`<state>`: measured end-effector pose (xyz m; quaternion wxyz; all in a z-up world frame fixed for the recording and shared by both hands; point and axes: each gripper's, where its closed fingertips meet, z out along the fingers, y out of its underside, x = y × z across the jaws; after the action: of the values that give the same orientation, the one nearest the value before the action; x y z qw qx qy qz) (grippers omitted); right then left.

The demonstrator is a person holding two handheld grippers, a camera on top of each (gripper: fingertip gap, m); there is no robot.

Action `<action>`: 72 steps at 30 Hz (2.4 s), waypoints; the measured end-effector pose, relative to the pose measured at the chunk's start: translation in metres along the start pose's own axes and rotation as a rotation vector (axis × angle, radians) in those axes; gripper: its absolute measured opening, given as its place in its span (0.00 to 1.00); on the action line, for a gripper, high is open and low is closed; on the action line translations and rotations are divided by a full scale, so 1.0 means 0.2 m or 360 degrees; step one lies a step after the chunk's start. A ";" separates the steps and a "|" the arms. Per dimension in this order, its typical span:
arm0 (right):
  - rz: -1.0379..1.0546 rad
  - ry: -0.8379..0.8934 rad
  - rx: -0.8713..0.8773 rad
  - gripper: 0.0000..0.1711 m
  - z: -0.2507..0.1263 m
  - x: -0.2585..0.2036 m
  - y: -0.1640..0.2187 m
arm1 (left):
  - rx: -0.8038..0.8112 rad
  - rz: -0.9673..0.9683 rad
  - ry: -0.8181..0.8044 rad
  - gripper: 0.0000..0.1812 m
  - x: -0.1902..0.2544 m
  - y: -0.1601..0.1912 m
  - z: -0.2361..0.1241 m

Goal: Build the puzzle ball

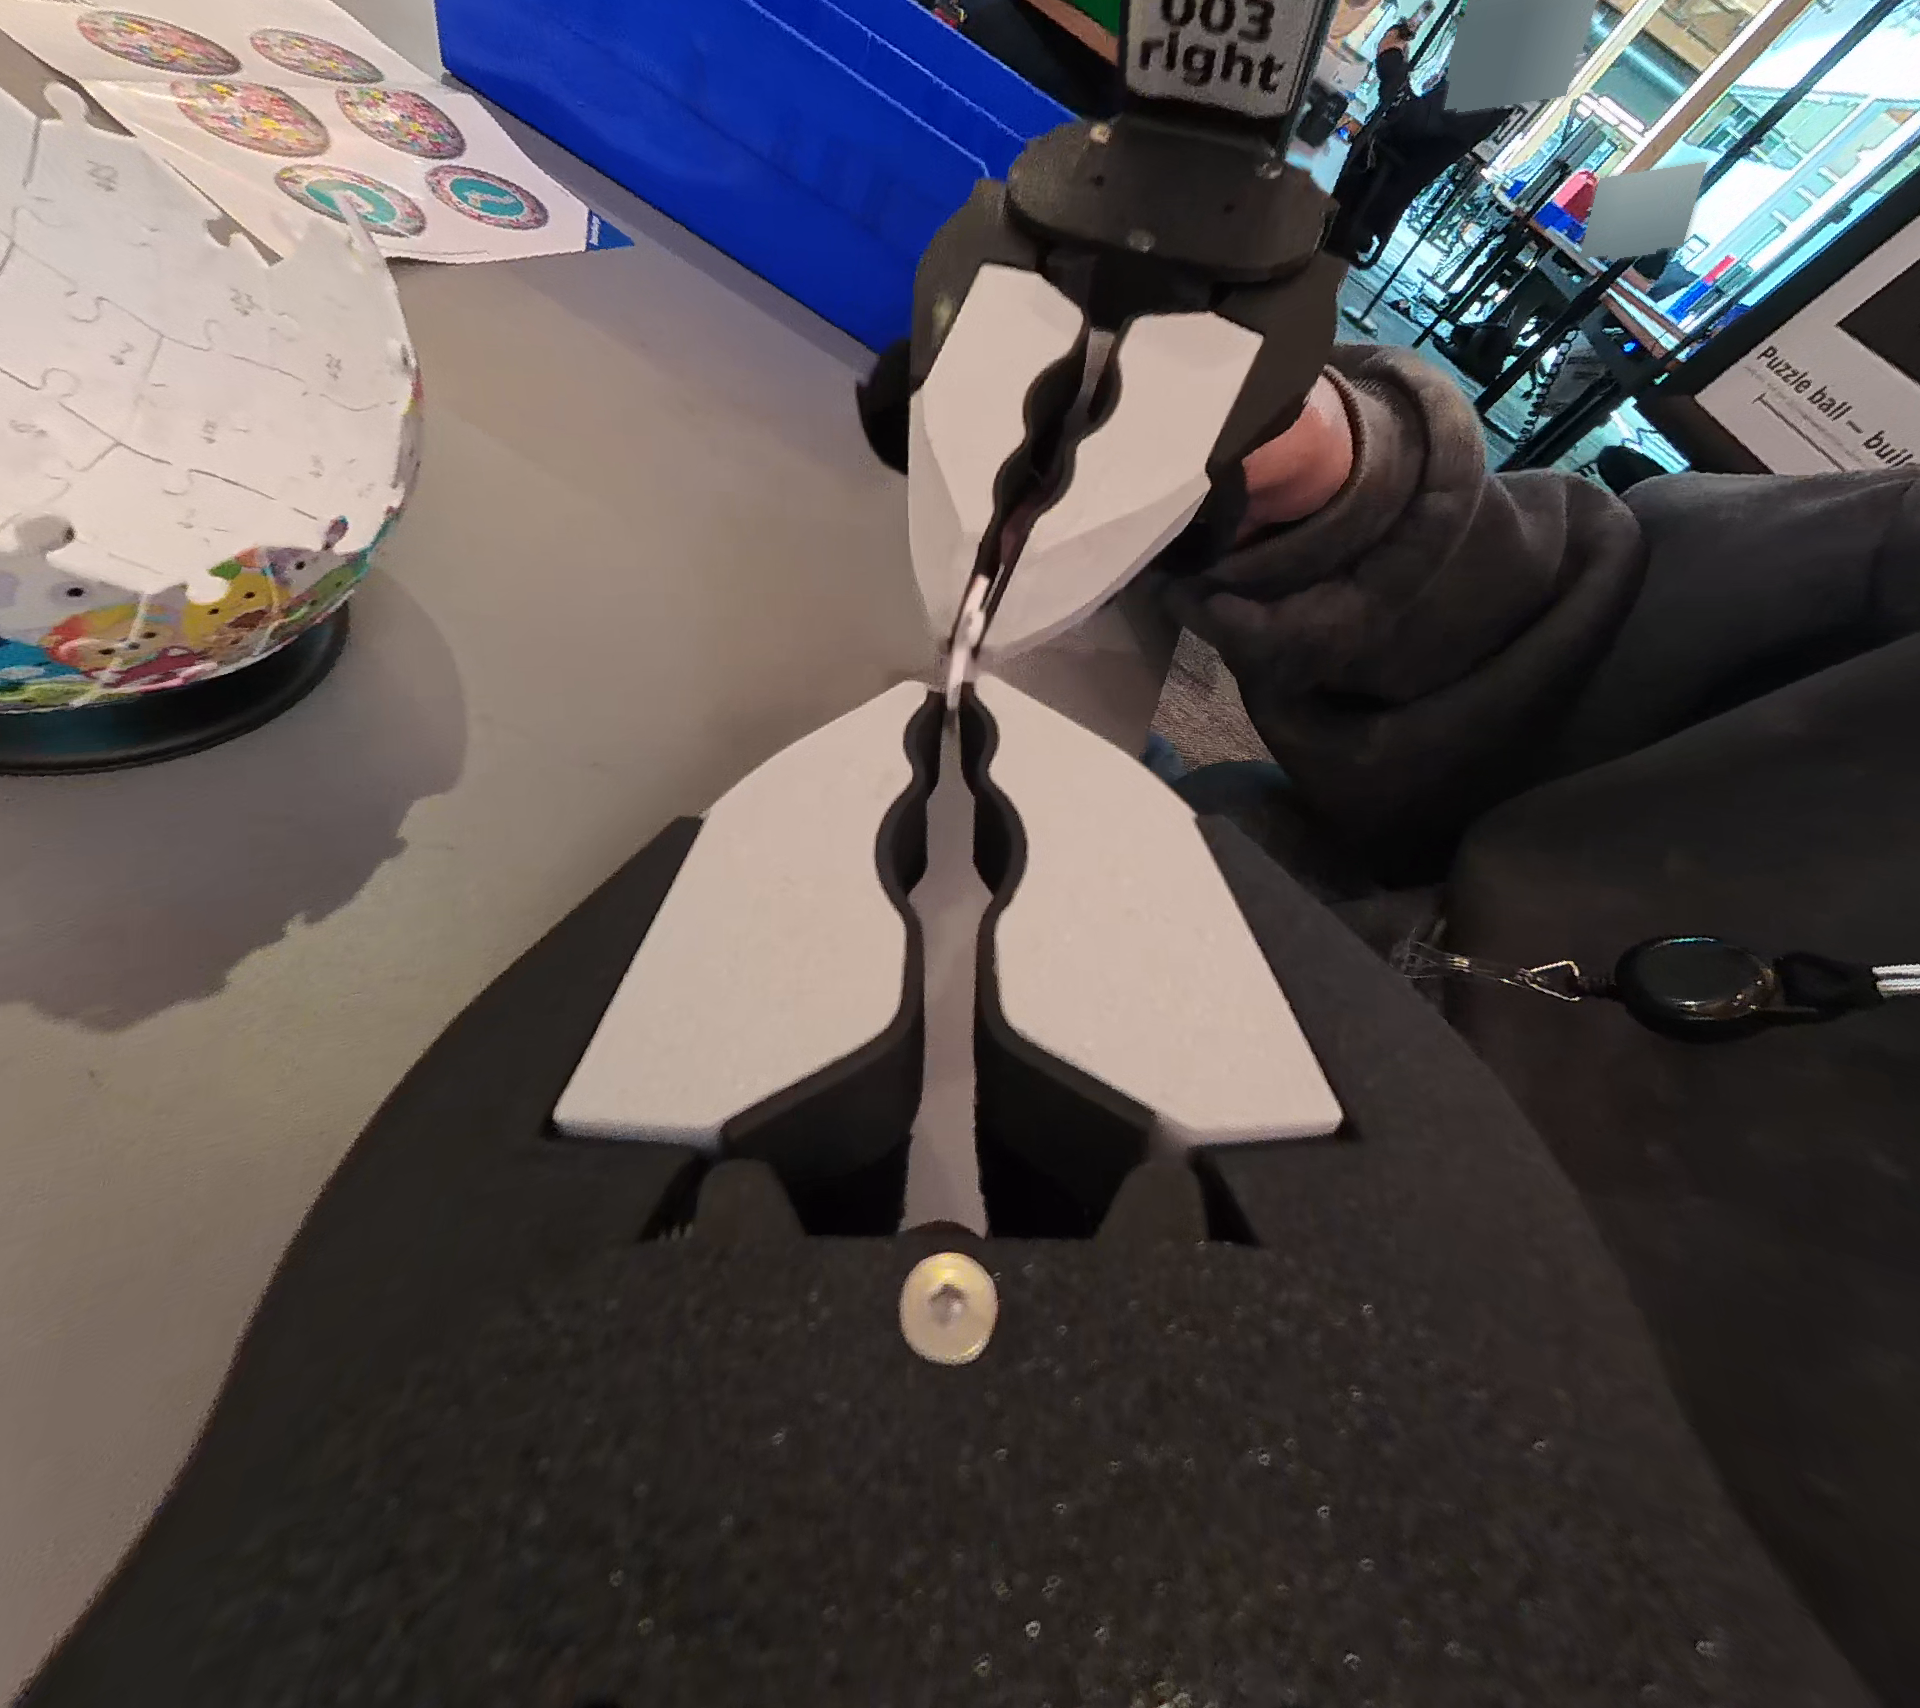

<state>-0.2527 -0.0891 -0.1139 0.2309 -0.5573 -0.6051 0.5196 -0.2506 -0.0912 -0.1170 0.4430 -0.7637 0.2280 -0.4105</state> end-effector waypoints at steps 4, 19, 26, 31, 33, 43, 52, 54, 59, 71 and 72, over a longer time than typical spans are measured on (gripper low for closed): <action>-0.0181 0.0087 -0.0019 0.01 -0.07 0.07 -0.14 | 0.0052 -0.0003 -0.0041 0.03 -0.03 -0.04 -0.04; -0.0488 -0.0131 0.0166 0.01 -0.08 0.64 -0.61 | -0.0139 0.0502 -0.0572 0.09 -0.57 -0.68 -0.17; -0.0471 -0.0170 0.0147 0.01 -0.05 0.80 -0.65 | -0.0131 0.0537 -0.0487 0.01 -0.71 -0.77 -0.04; -0.0596 -0.0133 0.0028 0.09 -0.05 0.93 -0.68 | -0.0217 0.0566 -0.0587 0.01 -0.87 -0.76 -0.04; -0.0672 -0.0152 -0.0016 0.09 -0.05 0.94 -0.69 | -0.0210 0.0569 -0.0584 0.01 -0.90 -0.76 -0.05; -0.0777 -0.0211 -0.0188 0.01 0.00 0.97 -0.66 | -0.0238 0.0641 -0.0510 0.01 -0.92 -0.71 -0.02; -0.0762 -0.0238 -0.0223 0.00 0.00 0.95 -0.64 | -0.0289 0.0632 -0.0524 0.01 -0.93 -0.68 -0.01; -0.0767 -0.0234 -0.0200 0.00 0.00 0.94 -0.65 | -0.0318 0.0640 -0.0541 0.01 -0.94 -0.66 -0.01; -0.0730 -0.0246 -0.0221 0.06 -0.01 0.94 -0.64 | -0.0292 0.0612 -0.0499 0.01 -0.92 -0.67 -0.01; -0.0705 -0.0282 -0.0230 0.04 -0.01 0.93 -0.62 | -0.0233 0.0599 -0.0413 0.01 -0.89 -0.68 0.00; -0.0706 -0.0285 -0.0243 0.04 0.00 0.93 -0.61 | -0.0226 0.0600 -0.0412 0.01 -0.88 -0.68 0.00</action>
<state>-0.3563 0.1011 -0.0609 0.2421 -0.3786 -0.7681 0.4562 -0.3518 0.1030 -0.0736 0.4826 -0.7832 0.3362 -0.2020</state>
